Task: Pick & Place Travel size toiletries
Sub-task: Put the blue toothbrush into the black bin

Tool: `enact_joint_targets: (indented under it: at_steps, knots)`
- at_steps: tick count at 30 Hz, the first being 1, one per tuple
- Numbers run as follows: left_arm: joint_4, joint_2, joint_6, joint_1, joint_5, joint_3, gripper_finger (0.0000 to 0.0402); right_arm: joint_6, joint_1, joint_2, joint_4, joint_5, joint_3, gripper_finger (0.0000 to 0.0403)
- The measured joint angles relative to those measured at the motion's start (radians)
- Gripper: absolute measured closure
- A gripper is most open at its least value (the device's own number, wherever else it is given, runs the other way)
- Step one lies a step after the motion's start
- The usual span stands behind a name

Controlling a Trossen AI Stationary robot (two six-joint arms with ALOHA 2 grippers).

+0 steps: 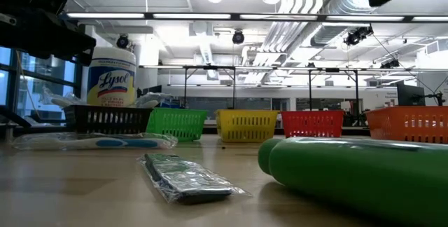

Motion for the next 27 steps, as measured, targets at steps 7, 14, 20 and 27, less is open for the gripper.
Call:
enact_joint_targets:
  at_steps: [7,14,20,27]
  knots:
    - [0.0,0.0,-0.003,0.0,0.0,0.0,0.0402,0.006,0.0,-0.148,-0.08,-0.029,-0.074,0.04]
    - [0.0,0.0,-0.004,0.0,0.0,0.0,0.0402,0.03,0.0,-0.271,-0.108,-0.047,-0.152,0.04]
    - [0.0,0.0,-0.004,0.0,0.0,0.0,0.0402,0.029,0.0,-0.363,-0.125,-0.047,-0.203,0.04]
    - [0.0,0.0,-0.004,0.0,0.0,0.0,0.0402,0.059,0.0,-0.402,-0.183,-0.047,-0.227,0.04]
